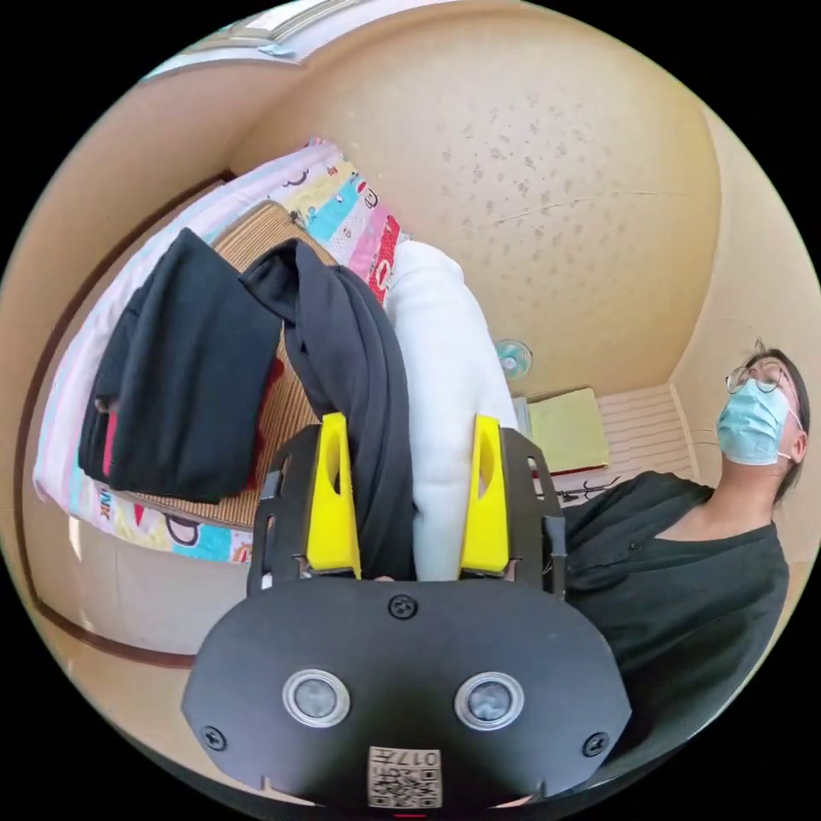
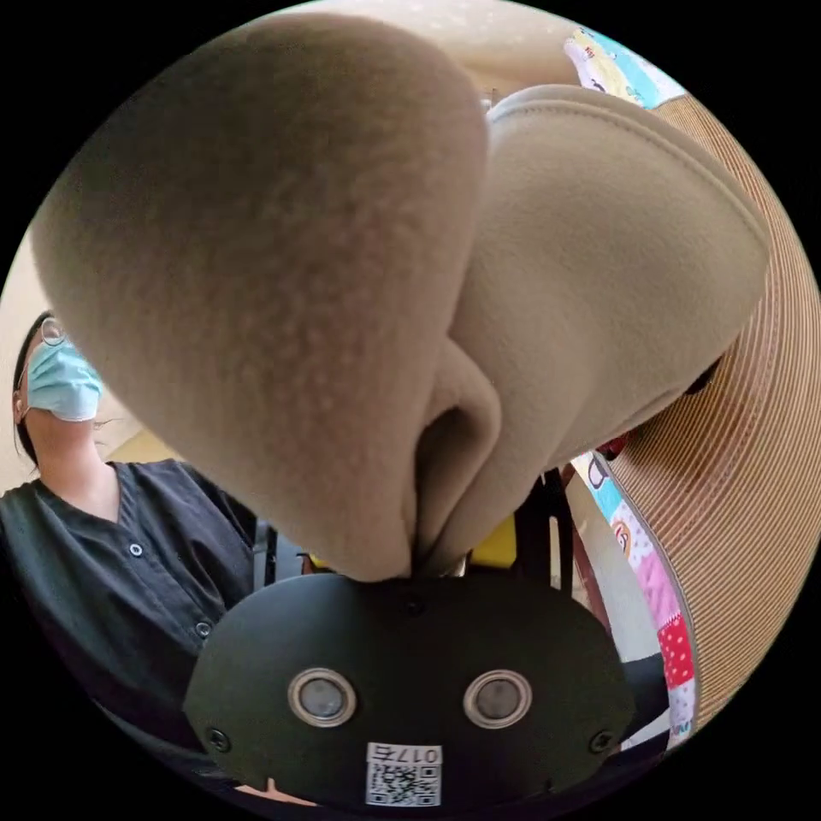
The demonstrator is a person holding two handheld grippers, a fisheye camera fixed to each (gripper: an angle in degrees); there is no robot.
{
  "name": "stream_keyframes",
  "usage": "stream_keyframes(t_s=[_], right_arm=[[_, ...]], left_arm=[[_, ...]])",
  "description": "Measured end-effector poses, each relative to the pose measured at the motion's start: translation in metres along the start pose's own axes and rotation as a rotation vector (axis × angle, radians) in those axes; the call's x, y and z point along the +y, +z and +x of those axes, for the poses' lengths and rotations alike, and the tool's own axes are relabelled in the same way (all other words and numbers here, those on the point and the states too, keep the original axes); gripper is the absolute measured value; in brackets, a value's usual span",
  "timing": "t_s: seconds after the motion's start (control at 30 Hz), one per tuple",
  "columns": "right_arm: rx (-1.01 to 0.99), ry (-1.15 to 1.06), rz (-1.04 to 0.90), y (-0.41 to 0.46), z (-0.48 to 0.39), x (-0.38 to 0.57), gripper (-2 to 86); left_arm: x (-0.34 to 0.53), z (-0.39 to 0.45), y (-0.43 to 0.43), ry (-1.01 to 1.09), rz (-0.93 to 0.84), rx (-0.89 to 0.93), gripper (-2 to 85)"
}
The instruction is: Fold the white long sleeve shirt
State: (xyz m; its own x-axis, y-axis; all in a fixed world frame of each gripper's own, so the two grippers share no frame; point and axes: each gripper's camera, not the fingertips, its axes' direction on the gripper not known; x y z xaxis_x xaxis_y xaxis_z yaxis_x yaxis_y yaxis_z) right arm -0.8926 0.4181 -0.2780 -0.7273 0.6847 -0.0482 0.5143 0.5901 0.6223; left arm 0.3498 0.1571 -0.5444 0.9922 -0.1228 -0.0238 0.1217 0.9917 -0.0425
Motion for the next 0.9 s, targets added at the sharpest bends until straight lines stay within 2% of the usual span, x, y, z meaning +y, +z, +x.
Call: stream_keyframes(t_s=[0.03,0.1,0.17,0.2,0.23,0.27,0.33,0.4,0.47,0.63,0.7,0.77,0.87,0.9], right_arm=[[0.035,0.005,0.005,0.024,0.012,-0.025,22.8],[0.174,-0.057,-0.017,0.060,0.033,-0.061,23.0],[0.434,-0.072,-0.118,0.110,0.089,-0.095,23.2],[0.471,-0.019,-0.166,0.120,0.108,-0.101,23.2],[0.384,0.102,-0.229,0.132,0.140,-0.112,23.5],[0.287,0.140,-0.201,0.134,0.149,-0.118,23.9],[0.309,0.078,-0.193,0.142,0.134,-0.121,24.5],[0.356,0.051,-0.200,0.148,0.123,-0.119,24.5],[0.363,0.078,-0.216,0.148,0.123,-0.115,24.2],[0.350,0.139,-0.197,0.141,0.120,-0.096,22.8],[0.354,0.172,-0.143,0.131,0.113,-0.087,22.2],[0.412,0.187,-0.036,0.114,0.094,-0.074,21.2],[0.446,0.155,-0.010,0.114,0.072,-0.070,19.0],[0.446,0.150,-0.016,0.117,0.070,-0.071,18.2]], left_arm=[[-0.006,-0.005,-0.003,-0.001,0.015,-0.053,19.0],[-0.020,-0.044,-0.007,-0.031,0.067,-0.302,18.2],[-0.014,-0.079,-0.005,-0.197,0.068,-0.367,16.2],[-0.005,-0.079,-0.005,-0.215,0.114,-0.314,16.9],[0.002,-0.072,-0.006,-0.193,0.158,-0.296,17.3],[0.016,-0.049,-0.003,-0.128,0.229,-0.298,16.7],[0.033,-0.013,0.017,-0.027,0.252,-0.383,16.4],[0.044,0.001,0.071,-0.003,0.118,-0.546,16.4],[0.052,-0.017,0.116,-0.076,-0.002,-0.603,15.8],[0.080,0.001,0.125,-0.091,0.095,-0.536,14.2],[0.099,0.017,0.113,-0.060,0.209,-0.499,13.5],[0.108,0.022,0.114,-0.011,0.239,-0.481,13.7],[0.108,0.000,0.155,-0.016,0.069,-0.491,15.1],[0.113,-0.004,0.168,-0.018,0.061,-0.516,15.1]])
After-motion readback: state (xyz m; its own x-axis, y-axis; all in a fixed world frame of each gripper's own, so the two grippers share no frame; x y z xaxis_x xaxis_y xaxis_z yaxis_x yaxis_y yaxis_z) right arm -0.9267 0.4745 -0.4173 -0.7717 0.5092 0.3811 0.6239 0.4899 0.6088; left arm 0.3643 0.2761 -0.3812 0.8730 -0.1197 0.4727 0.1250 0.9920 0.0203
